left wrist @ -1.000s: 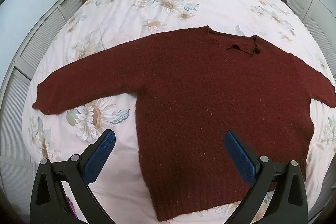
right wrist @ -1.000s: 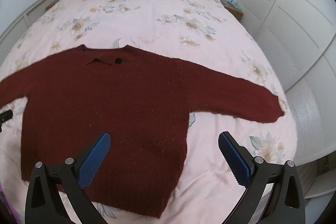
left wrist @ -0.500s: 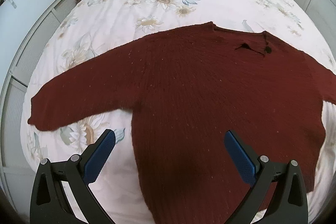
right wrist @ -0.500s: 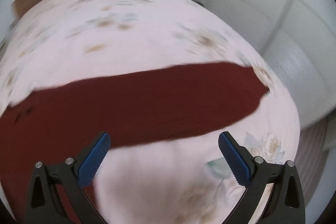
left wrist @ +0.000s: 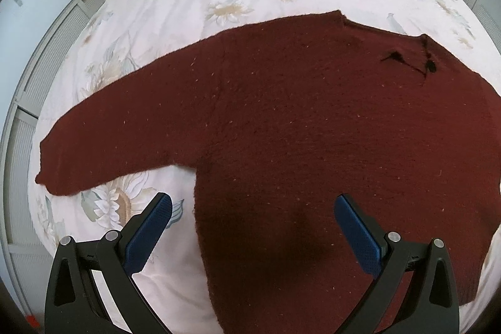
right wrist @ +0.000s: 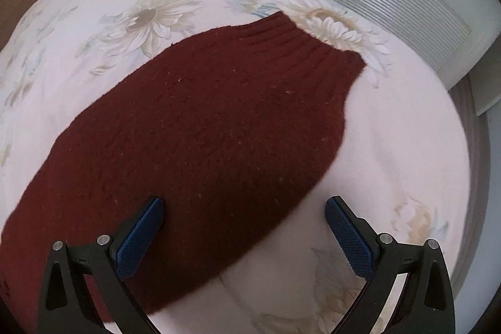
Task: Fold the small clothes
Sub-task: 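Move the right gripper to the sweater sleeve and grasp its cuff, then lift the sleeve with the right gripper and fold it across the body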
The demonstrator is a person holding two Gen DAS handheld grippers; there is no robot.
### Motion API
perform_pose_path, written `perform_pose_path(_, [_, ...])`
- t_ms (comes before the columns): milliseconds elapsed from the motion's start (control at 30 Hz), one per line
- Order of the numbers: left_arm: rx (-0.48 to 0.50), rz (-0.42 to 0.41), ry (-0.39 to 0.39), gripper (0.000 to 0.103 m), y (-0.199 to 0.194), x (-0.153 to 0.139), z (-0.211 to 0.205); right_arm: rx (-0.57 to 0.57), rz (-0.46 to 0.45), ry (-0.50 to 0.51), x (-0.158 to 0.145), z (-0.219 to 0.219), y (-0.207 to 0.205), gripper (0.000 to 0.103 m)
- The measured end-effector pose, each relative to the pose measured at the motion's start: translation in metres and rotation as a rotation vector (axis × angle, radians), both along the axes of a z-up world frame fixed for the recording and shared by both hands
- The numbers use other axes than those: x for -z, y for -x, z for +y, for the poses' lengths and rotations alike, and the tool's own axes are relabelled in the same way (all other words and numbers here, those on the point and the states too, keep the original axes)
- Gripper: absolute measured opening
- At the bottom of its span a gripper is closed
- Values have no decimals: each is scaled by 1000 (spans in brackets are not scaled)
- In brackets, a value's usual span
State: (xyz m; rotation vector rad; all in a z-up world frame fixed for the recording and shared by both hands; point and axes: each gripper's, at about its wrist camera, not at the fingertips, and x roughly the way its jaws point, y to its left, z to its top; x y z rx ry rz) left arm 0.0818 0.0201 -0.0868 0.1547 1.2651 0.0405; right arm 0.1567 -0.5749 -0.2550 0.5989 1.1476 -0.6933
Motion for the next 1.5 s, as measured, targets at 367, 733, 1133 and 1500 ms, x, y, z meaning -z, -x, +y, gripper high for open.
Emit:
perform_pose_path(367, [1,-21,51,102,5,-6,11,-312,-74,206,-89,72,-34,14])
perform_pose_path(733, [27,-44,123,102,4,-19,14,-647,-332,151,-194,254,-73,14])
perform_pose_path(1133, [33,-53,121,102,-13,-14,25,-964,-280,8,-157,451,-121,14])
perform_pose_path(1500, [2,-9,143,102,-19,5,36,-1000,-81,-93,-52,486,-107,17])
